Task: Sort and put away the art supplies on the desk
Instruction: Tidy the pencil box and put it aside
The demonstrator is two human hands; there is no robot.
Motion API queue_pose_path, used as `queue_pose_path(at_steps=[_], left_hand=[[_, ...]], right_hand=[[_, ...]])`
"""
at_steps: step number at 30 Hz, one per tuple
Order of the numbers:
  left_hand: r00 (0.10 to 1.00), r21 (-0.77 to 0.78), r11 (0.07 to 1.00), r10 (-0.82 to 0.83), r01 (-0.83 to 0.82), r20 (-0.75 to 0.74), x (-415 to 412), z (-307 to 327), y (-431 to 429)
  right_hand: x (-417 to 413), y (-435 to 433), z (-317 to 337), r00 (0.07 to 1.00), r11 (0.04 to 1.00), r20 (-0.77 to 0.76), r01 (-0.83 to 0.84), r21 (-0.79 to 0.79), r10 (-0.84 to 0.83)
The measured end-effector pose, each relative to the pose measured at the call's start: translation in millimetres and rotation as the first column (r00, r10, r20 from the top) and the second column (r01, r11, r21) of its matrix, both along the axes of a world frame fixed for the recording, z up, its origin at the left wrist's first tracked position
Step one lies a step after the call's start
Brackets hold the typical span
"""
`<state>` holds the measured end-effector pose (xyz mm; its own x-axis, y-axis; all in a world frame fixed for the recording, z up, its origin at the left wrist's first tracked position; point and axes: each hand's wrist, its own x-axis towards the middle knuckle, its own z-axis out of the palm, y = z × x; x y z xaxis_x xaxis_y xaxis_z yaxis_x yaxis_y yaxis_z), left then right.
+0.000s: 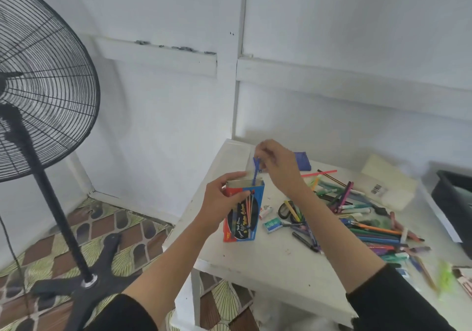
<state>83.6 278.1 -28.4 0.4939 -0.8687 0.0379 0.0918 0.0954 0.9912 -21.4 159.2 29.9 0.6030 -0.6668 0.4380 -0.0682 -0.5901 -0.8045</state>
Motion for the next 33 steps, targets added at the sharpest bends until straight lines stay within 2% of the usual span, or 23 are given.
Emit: queue_pose_path(at_steps=[2,3,5,10,13,17,21,24,27,29,31,33], left_hand=[[1.000,0.005,1.000,0.012,-0.012,0.016,-0.7,-0.7,-0.6],[0.999,0.007,1.000,0.023,-0.024,0.027,-0.6,-1.4,-1.3],[0.998,0.012,0.999,0.039,-0.040,0.048,0.6,-3.1,-2.6],[0.995,0.025,0.998,0.061,-0.063,0.075,1.7,-4.8,-4.6],[0.996,0.012,0.998,0.059,-0.060,0.072,2.2,-3.6,-6.0],[0.995,-0.002,0.999,0.045,-0.045,0.092,6.4,-2.4,-6.7],[0.994,-0.011,0.998,0.056,-0.055,0.092,6.9,-3.0,-8.4],[0.994,-0.016,0.998,0.058,-0.056,0.090,7.1,-4.6,-9.4],[0.995,-0.015,0.998,0.059,-0.058,0.077,6.4,-4.4,-9.6],[0.996,-0.044,0.998,0.057,-0.054,0.062,6.5,-4.0,-10.5],[0.997,-0.079,0.995,0.060,-0.056,0.056,6.1,-3.7,-11.8],[0.994,-0.098,0.991,0.091,-0.085,0.060,5.0,-3.5,-14.8]], right_hand=[[3.7,5.0,-7.5,0.997,0.997,-0.082,-0.011,-0.076,0.004],[4.3,9.4,-9.7,0.997,0.998,-0.084,-0.003,-0.056,-0.001],[3.5,15.3,-13.9,0.998,0.998,-0.041,0.044,-0.052,-0.047],[-0.9,12.6,-26.0,0.991,0.952,0.022,0.134,-0.277,-0.133],[-3.8,7.6,-34.8,0.991,0.935,-0.012,0.122,-0.333,-0.134],[-7.3,3.1,-44.2,0.998,0.914,-0.001,0.051,-0.403,-0.056],[-8.9,-3.0,-57.1,0.992,0.894,-0.109,0.005,-0.448,-0.060],[-8.9,-2.5,-58.9,0.995,0.952,-0.097,-0.002,-0.307,-0.029],[-6.4,1.3,-47.7,1.000,0.999,-0.016,0.026,-0.025,-0.026],[-2.6,-1.3,-41.4,0.999,0.978,0.031,0.006,0.211,-0.012],[1.6,-5.6,-39.5,0.999,0.905,0.024,-0.034,0.425,0.027],[4.7,-7.4,-38.1,0.998,0.873,-0.036,-0.028,0.487,0.052]])
